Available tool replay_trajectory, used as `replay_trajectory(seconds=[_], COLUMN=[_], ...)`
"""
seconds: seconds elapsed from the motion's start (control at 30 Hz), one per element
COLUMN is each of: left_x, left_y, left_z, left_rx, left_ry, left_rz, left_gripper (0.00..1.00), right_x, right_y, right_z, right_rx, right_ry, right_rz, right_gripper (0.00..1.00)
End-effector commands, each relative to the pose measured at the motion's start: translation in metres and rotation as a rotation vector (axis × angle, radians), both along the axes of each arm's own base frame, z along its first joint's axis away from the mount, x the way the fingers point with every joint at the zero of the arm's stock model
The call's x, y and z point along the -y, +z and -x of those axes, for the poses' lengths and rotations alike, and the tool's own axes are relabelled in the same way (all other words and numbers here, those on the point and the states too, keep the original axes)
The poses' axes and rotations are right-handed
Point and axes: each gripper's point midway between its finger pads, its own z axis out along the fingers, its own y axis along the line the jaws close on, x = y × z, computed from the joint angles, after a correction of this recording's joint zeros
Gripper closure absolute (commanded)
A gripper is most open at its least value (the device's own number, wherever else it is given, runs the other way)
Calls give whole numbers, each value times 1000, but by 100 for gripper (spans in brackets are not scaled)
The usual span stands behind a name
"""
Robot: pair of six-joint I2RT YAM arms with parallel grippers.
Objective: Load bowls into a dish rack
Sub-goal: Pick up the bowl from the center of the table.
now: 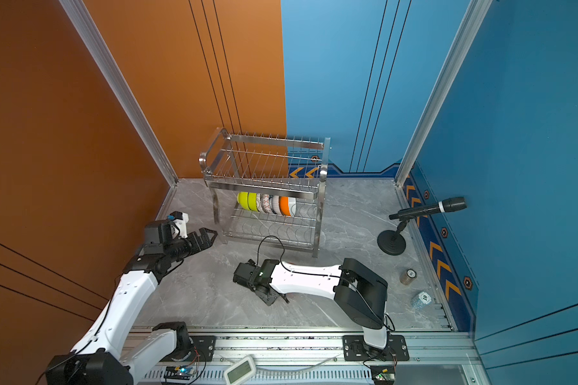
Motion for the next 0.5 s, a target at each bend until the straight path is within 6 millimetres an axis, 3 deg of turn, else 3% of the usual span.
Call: replay_trajectory(seconds=[0.0, 0.2, 0.47], left_x=[-1, -1, 6], left_y=[4, 3, 10], left_z=[-1, -1, -1], left_rx=[22, 21, 54], left_ry=[7, 5, -33], left_rz=[9, 14, 36], left_gripper=[2, 2, 2], right_x=[4, 3, 6], right_y=[6, 16, 47], right_z=[-4, -5, -11], right_rx=[27, 43, 85], right_ry=[-7, -9, -52], right_rz=[37, 14, -136], right_gripper=[86, 96, 98])
